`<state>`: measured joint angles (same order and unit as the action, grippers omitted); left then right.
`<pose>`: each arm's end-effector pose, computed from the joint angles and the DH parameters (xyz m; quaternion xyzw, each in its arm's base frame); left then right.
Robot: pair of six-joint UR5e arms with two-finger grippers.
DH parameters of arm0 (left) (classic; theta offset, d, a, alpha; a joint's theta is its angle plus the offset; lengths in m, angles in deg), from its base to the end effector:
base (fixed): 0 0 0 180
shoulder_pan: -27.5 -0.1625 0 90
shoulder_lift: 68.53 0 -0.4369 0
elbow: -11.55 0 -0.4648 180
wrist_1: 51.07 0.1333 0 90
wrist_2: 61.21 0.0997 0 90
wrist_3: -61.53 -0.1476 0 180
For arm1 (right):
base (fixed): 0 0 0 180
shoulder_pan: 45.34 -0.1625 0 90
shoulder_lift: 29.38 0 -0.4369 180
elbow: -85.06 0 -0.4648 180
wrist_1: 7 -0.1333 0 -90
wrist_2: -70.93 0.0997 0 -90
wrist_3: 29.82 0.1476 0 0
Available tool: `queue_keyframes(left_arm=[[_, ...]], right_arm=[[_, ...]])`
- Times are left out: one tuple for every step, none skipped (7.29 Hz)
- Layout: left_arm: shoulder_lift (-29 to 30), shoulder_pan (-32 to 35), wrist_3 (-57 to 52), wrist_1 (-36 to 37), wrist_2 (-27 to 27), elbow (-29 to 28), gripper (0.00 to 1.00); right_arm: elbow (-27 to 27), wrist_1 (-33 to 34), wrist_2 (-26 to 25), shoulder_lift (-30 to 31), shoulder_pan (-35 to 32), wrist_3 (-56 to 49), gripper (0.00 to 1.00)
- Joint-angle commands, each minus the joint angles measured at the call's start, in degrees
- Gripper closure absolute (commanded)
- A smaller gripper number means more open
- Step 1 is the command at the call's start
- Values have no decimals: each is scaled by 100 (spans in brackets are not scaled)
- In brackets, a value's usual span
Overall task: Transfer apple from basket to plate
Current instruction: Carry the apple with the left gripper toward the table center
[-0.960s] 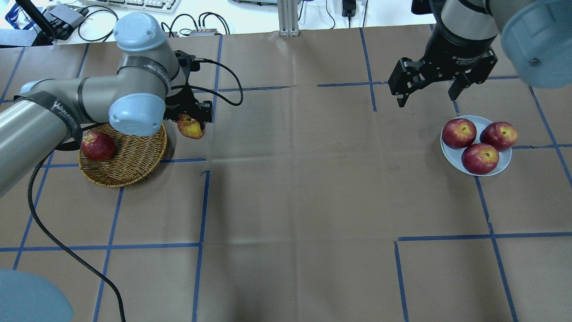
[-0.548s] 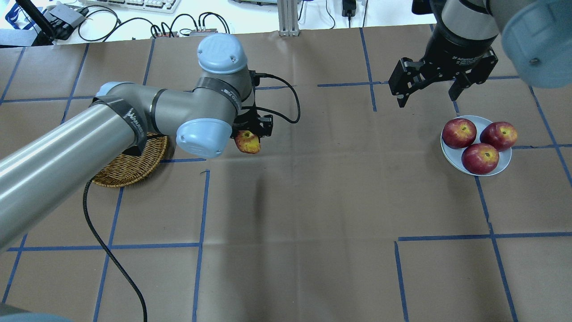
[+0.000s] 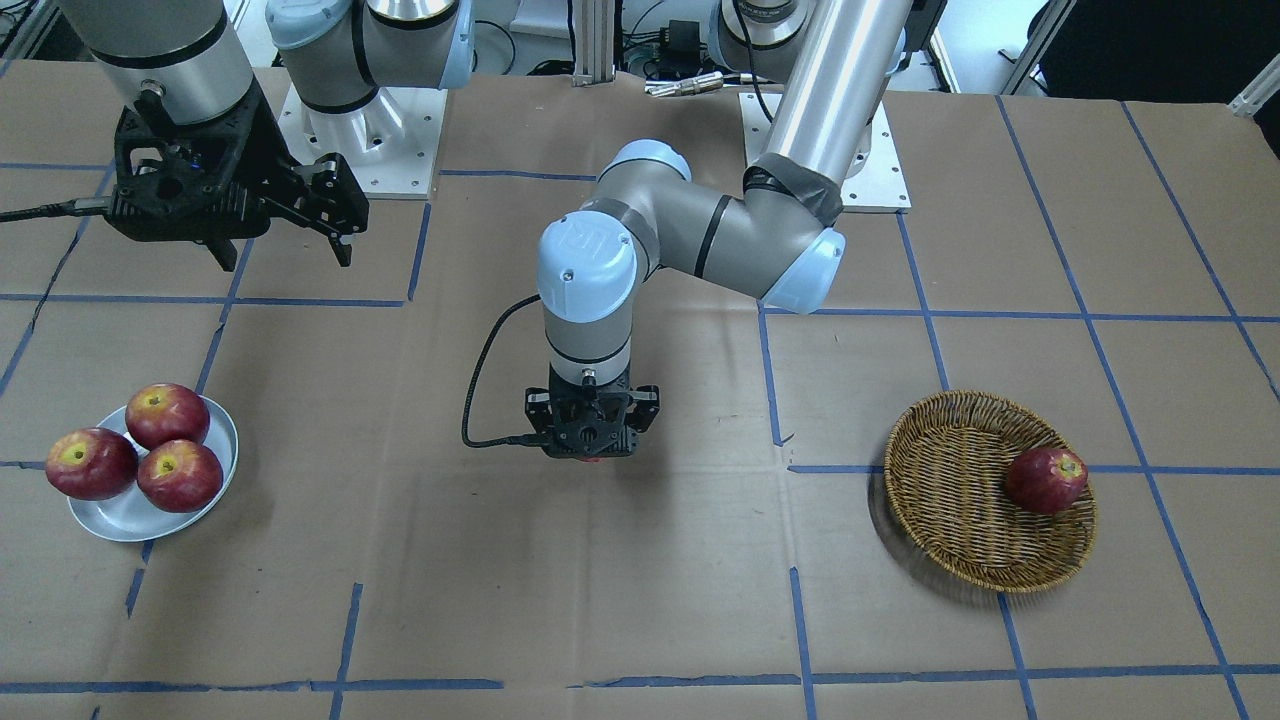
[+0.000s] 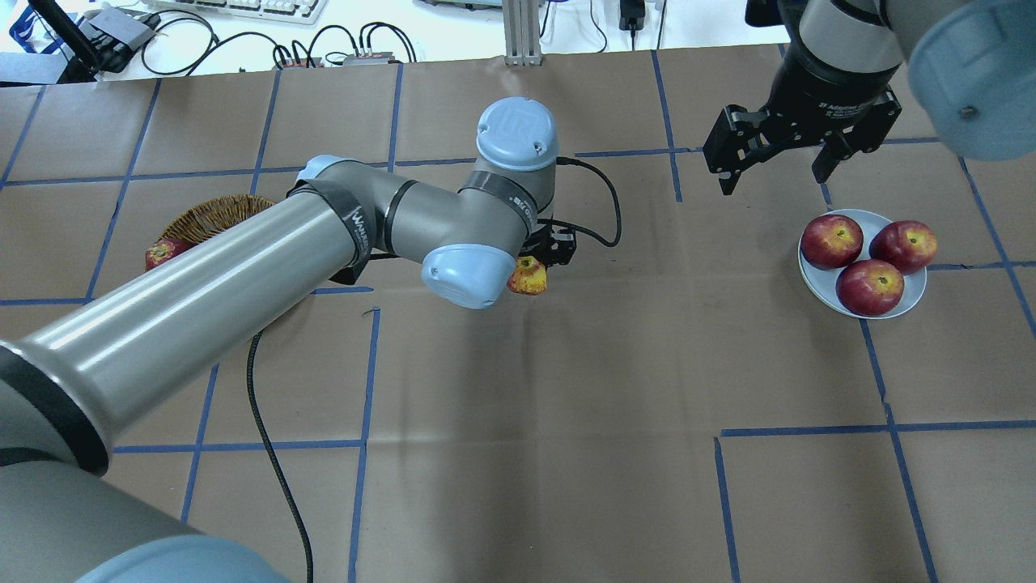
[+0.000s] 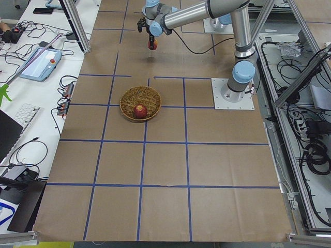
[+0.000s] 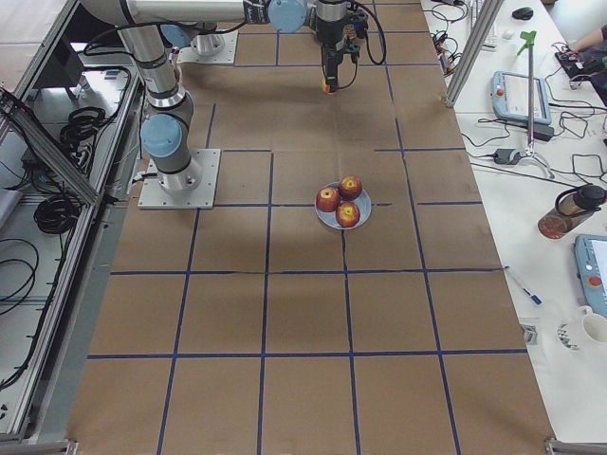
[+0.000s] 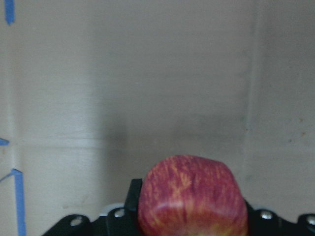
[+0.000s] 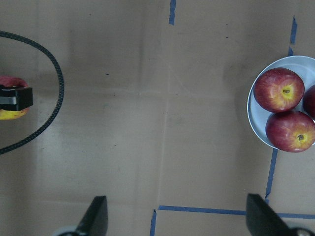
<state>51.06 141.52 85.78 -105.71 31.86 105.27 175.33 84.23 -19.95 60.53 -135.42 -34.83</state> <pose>-0.4032 -0.5966 0.1434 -0.0025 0.9995 -0.0273 0.0171 0.1318 -0.5672 0.4504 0.0443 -0.9990 0.0073 0.0080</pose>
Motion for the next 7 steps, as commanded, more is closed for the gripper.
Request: queue_keyframes(left_arm=[[222,103,0,85,106,-90,43],[301,103,-17,111,106,-82,42],[380,103,-9,198,106,-90,42],[441,103,-9,321,106,-91,41],[459,112,-9,366,97,-91,40],[460,103,-9,366,115,-82,35],[460,103,-9,366,124,-73,15]], right_arm=[[0,0,0,0,-1,0,0],[0,0,0,0,-1,0,0],[0,0,0,0,-1,0,0],[0,9,0,-8,-1,0,0],[0,0,0,-9,-1,0,0],[0,0,0,-9,-1,0,0],[0,0,0,-9,-1,0,0]])
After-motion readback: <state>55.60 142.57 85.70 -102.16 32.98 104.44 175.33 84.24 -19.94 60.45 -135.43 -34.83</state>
